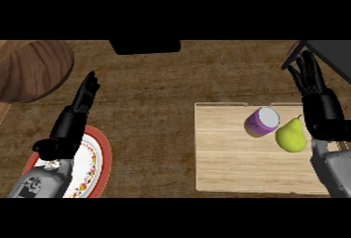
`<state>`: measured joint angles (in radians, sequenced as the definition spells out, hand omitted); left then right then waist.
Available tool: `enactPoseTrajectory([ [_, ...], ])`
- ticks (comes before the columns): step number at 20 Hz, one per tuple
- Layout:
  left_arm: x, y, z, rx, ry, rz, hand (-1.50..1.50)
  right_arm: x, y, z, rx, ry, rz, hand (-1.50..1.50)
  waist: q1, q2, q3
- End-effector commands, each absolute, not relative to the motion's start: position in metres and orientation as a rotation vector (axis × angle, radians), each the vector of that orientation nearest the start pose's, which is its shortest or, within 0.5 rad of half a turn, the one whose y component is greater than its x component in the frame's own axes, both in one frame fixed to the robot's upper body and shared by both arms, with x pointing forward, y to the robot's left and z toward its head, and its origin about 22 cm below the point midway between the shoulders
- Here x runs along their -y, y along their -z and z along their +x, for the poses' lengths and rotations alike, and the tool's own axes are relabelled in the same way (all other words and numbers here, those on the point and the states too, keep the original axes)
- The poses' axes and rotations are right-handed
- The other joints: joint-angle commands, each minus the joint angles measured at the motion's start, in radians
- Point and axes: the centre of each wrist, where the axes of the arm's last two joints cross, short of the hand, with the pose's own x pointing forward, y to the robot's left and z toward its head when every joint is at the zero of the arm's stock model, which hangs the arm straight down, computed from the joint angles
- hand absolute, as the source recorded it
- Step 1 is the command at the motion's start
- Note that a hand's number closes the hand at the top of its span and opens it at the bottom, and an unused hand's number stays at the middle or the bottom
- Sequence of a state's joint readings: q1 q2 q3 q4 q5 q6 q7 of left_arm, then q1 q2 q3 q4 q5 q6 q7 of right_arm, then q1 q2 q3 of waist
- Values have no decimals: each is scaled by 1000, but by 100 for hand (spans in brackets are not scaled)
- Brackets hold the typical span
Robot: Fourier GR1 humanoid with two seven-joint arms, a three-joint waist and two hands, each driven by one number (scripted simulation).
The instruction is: Pick the can from the tray and place it in the tiered shelf
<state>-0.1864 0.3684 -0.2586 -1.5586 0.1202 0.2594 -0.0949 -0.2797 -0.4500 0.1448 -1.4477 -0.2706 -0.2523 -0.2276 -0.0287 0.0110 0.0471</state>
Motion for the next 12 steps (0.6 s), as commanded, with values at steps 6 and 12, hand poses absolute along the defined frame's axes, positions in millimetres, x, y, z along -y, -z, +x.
enactPoseTrajectory([
  [6,-321,-15,258,1416,77,308,0,221,-82,319,1936,-349,104,150,77,-3,-48],
  [12,-341,3,237,1345,35,263,0,208,-30,293,1817,-197,-518,-150,34,-12,-48],
])
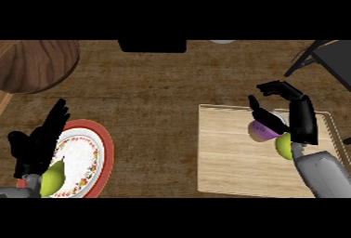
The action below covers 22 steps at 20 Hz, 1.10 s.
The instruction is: Pick the can from the tray and place it in the tiered shelf
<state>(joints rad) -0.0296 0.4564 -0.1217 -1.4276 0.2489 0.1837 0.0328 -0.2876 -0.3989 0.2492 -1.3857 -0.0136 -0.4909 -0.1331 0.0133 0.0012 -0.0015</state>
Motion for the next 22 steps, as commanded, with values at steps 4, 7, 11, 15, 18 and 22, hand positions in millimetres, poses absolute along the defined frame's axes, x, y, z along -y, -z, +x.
enactPoseTrajectory([
  [4,-341,6,233,1339,29,267,0,185,-32,246,1772,-276,-433,-150,-20,-5,1],
  [7,-356,-5,228,1338,27,272,0,190,-46,245,1728,-317,-659,-150,-20,-10,-2],
  [11,-360,3,220,1318,33,287,0,226,-64,241,1552,-532,-875,-150,-33,-16,-4],
  [15,-363,8,218,1317,34,284,0,231,-106,247,1350,-734,-968,-150,-28,-14,-7],
  [18,-361,5,220,1317,53,261,0,227,-103,243,1162,-942,-951,-150,-10,-9,-4],
  [22,-349,7,233,1317,47,253,0,201,-119,245,989,-1119,-988,-150,-9,-3,-3],
])
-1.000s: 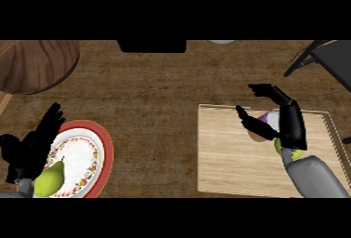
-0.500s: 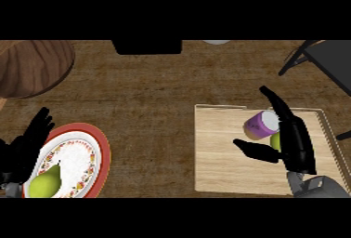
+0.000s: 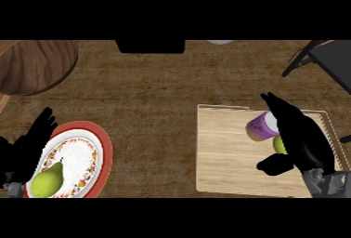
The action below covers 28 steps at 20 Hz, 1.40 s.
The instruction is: Pick the can from the tray and place it in the tiered shelf
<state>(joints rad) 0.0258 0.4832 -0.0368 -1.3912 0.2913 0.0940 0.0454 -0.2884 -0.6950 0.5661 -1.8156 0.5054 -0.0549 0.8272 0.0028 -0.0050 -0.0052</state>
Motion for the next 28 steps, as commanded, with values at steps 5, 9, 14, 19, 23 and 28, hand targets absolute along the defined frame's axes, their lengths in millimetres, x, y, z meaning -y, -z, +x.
enactPoseTrajectory([
  [5,-346,1,231,1330,52,242,0,190,-144,258,881,-1201,-1016,-150,5,3,4],
  [9,-352,-3,227,1322,50,237,0,196,-138,261,849,-1214,-993,-150,1,4,5],
  [14,-355,-10,236,1339,49,251,0,195,-102,283,830,-1231,-1012,-150,4,5,5],
  [19,-350,11,245,1333,58,263,0,214,-90,286,796,-1223,-1026,-150,-3,6,5],
  [23,-341,-1,230,1324,58,239,0,226,-70,300,785,-1250,-1022,-150,3,5,5],
  [28,-344,-7,242,1344,38,250,0,216,-75,302,837,-1231,-1002,-150,0,4,5],
])
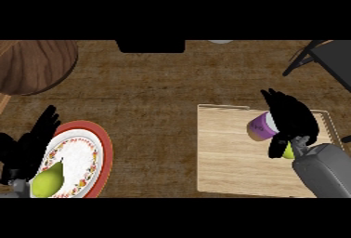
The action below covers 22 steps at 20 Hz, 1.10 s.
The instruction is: Pick the can from the tray and place it in the tiered shelf
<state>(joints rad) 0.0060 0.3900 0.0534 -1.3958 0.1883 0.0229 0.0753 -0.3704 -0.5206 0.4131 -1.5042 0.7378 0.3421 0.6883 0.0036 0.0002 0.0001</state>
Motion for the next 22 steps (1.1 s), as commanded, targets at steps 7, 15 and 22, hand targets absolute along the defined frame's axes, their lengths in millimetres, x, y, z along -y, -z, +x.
enactPoseTrajectory([
  [7,-342,13,223,1338,28,247,0,251,-41,327,834,-1220,-998,-150,3,0,0],
  [15,-364,7,235,1334,44,255,0,238,-30,320,853,-1245,-924,150,-1,0,0],
  [22,-342,14,222,1337,36,269,0,253,-40,317,899,-1264,-1030,150,-1,-1,0],
])
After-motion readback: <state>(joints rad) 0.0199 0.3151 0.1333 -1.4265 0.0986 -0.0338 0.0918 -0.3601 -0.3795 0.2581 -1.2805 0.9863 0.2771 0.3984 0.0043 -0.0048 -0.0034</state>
